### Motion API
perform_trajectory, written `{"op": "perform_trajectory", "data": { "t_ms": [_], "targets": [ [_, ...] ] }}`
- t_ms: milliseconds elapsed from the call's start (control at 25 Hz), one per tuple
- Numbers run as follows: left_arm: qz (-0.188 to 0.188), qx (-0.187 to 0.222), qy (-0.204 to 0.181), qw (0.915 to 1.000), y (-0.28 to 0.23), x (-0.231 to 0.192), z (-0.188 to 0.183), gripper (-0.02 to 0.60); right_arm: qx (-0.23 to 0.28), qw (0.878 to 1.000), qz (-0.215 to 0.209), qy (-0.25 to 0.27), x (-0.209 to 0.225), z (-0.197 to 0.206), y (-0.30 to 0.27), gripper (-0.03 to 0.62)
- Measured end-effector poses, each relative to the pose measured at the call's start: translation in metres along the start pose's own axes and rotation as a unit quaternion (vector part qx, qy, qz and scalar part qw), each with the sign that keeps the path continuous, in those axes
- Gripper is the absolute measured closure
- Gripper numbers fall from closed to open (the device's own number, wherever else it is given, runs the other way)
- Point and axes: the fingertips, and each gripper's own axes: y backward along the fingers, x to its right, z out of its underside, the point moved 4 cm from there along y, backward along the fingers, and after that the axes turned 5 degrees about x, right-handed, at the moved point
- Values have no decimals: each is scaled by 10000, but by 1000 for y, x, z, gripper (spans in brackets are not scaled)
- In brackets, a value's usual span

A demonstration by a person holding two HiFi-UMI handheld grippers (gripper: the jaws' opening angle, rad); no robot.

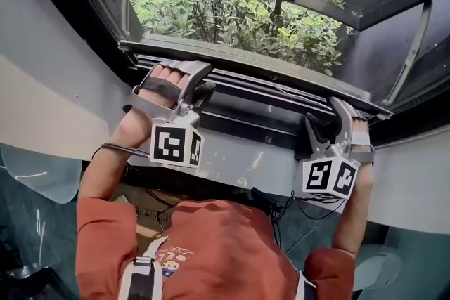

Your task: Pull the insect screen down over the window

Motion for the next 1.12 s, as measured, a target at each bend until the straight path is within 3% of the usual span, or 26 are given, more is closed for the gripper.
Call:
{"op": "perform_trajectory", "data": {
  "t_ms": [280, 1120],
  "targets": [
    [423, -69, -3, 9991, -7, 30, 4, 347, -141, 9996, -237, -34, -27, 11, -7, 312],
    [590, -27, 220, 9980, -18, 58, 8, 325, 10, 9991, -124, -410, -48, 22, -19, 309]
  ]
}}
